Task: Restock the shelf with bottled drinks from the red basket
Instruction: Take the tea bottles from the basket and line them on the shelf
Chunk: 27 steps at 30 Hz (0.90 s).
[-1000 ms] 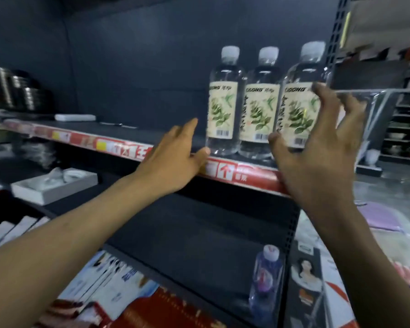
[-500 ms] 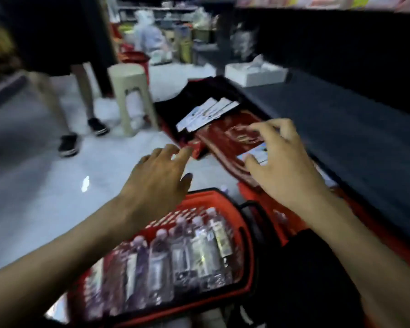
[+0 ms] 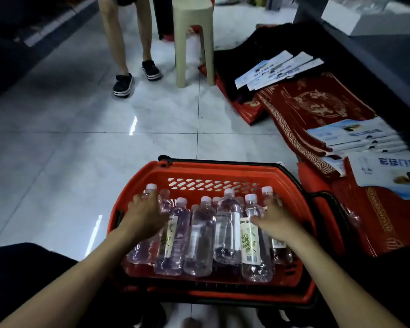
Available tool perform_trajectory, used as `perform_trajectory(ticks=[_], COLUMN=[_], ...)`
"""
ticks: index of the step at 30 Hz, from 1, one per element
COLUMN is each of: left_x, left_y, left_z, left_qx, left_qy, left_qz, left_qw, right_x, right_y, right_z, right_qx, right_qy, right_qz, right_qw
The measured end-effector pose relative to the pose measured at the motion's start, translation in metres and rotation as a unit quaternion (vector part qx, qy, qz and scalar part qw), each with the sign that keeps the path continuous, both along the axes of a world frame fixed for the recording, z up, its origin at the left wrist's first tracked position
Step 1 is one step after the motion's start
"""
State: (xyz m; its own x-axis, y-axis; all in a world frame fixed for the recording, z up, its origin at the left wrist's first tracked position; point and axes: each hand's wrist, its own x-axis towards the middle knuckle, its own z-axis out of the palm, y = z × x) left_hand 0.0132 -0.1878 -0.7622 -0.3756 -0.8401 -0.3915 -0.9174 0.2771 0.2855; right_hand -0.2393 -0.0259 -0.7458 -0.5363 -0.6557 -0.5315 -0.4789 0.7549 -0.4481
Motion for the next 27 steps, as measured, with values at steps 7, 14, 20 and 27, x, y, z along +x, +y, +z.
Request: perform_trajectory(ticks=[7,14,20,27], left_x=[0.003,-0.016,-0.027,-0.041], left_y=[-0.041,-0.011,0.006,0.019], left_z=[-0.020,-0.016,-0.026,-0.014], left_qx=[0.151,0.278,0.262,0.388], left_qy=[0.019,0.188,0.145,0.284], left_qz=[0.123,0.001,-0.035,0.126], left_qw=[0.981,0.942,0.953,0.868], right_x=[-0.004,0.011,0.005,0.029], right_y=[-0.002,0.001,-0.013,-0.030], right_z=[-0.033,-0.048,-0.026,-0.029], right_qx=[0.113,0.010,-0.094,-0.112], right_qy=[0.014,0.062,-0.060,-0.209], right_qz=[0.050,-0.025,-0.054,-0.072], right_qw=[0.992,0.998,0.992,0.969])
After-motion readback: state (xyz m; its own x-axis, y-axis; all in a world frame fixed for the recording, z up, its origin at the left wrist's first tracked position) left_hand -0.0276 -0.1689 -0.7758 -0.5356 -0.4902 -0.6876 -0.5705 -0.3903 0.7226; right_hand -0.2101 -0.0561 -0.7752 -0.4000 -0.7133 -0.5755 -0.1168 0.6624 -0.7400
